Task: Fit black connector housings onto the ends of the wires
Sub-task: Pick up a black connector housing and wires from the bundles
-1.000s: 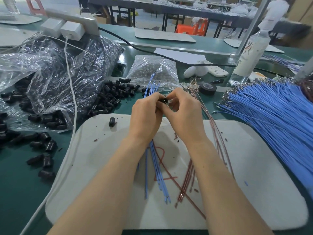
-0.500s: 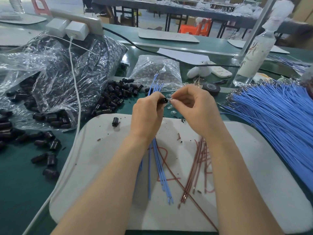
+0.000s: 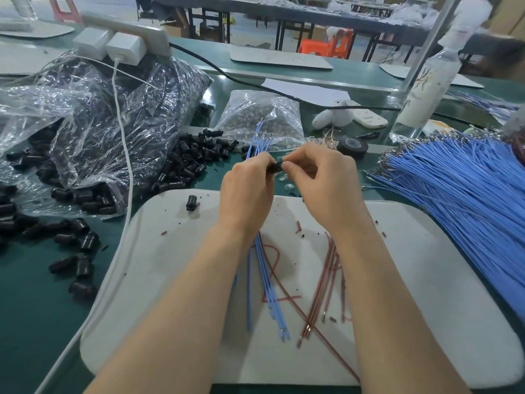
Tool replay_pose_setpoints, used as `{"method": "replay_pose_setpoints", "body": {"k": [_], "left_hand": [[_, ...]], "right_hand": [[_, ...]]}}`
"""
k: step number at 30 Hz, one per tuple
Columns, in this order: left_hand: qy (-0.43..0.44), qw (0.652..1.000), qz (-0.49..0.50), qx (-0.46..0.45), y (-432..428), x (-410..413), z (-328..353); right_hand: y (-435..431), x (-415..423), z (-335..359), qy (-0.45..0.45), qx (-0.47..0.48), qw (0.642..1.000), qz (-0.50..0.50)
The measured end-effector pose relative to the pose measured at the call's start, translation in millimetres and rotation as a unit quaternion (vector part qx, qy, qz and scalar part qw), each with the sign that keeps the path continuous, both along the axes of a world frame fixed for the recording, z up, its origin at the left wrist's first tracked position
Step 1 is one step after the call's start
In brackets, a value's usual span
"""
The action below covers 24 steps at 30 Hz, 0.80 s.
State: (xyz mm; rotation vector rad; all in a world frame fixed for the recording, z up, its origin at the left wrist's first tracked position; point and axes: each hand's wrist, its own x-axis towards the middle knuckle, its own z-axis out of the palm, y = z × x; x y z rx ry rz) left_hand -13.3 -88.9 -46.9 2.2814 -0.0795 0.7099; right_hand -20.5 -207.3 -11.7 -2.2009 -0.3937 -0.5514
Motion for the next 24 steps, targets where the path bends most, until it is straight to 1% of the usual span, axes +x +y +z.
{"method": "replay_pose_setpoints", "body": {"k": [3,6,8,10,14,18,21,24], "left_hand": [[0.014,1.000,-0.016,0.005,0.2,1.3,-1.9],[0.038,0.994,-0.094,-0.048,1.2,0.4,-2.5],[0.029,0.989,-0.124,-0.070,2.6,0.8,-1.7],[0.015,0.989,-0.136,-0.062,3.5,1.2,-0.2],[-0.002,0.989,-0.144,-0.018,3.6,-0.1,1.3],[-0.006,0.990,-0.141,-0.005,3.2,-1.2,0.1],[-0.008,0.990,-0.138,-0.006,3.3,-1.3,0.6],[0.011,0.990,-0.137,-0.036,2.4,-0.6,0.5]], "right_hand": [[-0.9,1.8,-1.1,-0.017,-0.010,1.000,-0.014],[-7.8,6.3,-3.0,-0.015,0.004,0.999,-0.030],[-14.1,8.9,-3.8,0.002,0.013,0.999,-0.035],[-19.9,11.0,-4.2,0.030,0.025,0.999,-0.022],[-29.0,12.9,-5.6,0.088,0.046,0.995,0.011],[-29.7,14.1,-10.3,0.106,0.060,0.992,0.020],[-29.6,15.7,-12.3,0.127,0.109,0.985,0.043],[-26.7,15.9,-15.5,0.144,0.196,0.969,0.049]]}}
